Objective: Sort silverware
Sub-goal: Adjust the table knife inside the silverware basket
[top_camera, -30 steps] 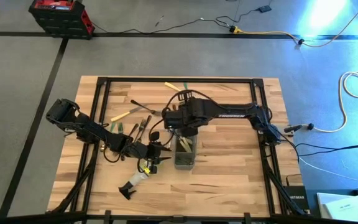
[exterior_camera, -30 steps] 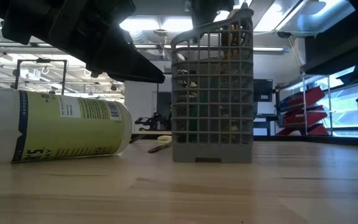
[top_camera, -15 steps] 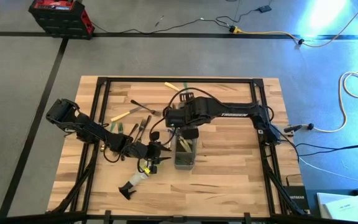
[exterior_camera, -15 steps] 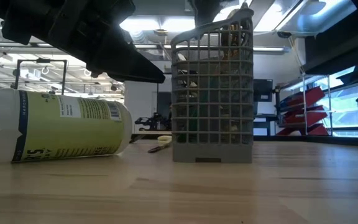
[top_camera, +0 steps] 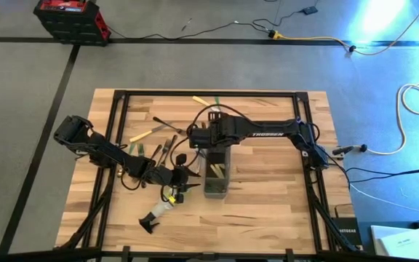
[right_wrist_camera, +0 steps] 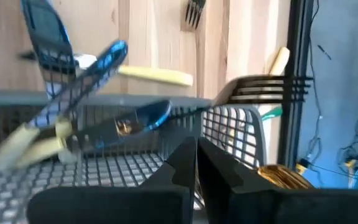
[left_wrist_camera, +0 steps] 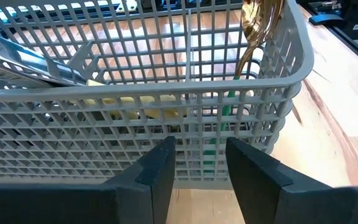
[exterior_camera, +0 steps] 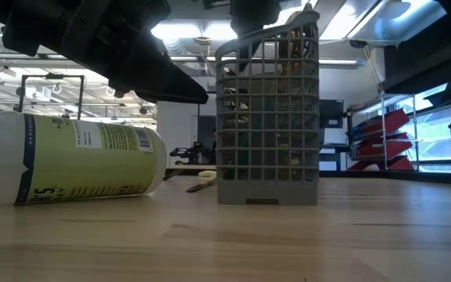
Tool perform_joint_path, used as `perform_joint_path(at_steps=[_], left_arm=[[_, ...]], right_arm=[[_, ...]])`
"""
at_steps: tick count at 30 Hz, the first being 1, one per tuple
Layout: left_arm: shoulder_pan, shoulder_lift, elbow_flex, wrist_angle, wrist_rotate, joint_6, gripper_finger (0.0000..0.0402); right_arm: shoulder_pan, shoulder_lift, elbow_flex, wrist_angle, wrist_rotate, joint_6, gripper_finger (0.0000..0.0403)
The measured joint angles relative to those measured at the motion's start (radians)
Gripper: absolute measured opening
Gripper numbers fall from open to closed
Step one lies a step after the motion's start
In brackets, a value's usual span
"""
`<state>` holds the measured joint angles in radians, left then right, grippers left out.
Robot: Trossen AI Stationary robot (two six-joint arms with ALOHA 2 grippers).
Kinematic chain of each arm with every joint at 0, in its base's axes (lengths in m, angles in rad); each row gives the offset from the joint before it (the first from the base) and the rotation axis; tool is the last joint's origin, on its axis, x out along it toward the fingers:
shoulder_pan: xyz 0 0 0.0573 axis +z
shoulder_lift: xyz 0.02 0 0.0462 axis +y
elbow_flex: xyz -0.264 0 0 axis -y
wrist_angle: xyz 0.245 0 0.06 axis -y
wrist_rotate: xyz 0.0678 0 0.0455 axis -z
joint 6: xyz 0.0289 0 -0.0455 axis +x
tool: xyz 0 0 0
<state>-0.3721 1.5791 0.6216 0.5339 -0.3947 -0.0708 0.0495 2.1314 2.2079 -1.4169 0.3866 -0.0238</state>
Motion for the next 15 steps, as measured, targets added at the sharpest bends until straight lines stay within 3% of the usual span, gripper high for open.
perform_joint_path(at_steps=[8,15], left_arm=[[0.0,0.0,0.0,0.001,0.0,0.0,0.0129],[0.0,0.0,0.0,-0.001,0.0,0.006,0.0129]], right_arm=[[-0.004,0.0,-0.061,0.045,-0.055,0.047,0.0],[0.018,0.0,-0.07,0.162,-0.188,0.025,0.0]])
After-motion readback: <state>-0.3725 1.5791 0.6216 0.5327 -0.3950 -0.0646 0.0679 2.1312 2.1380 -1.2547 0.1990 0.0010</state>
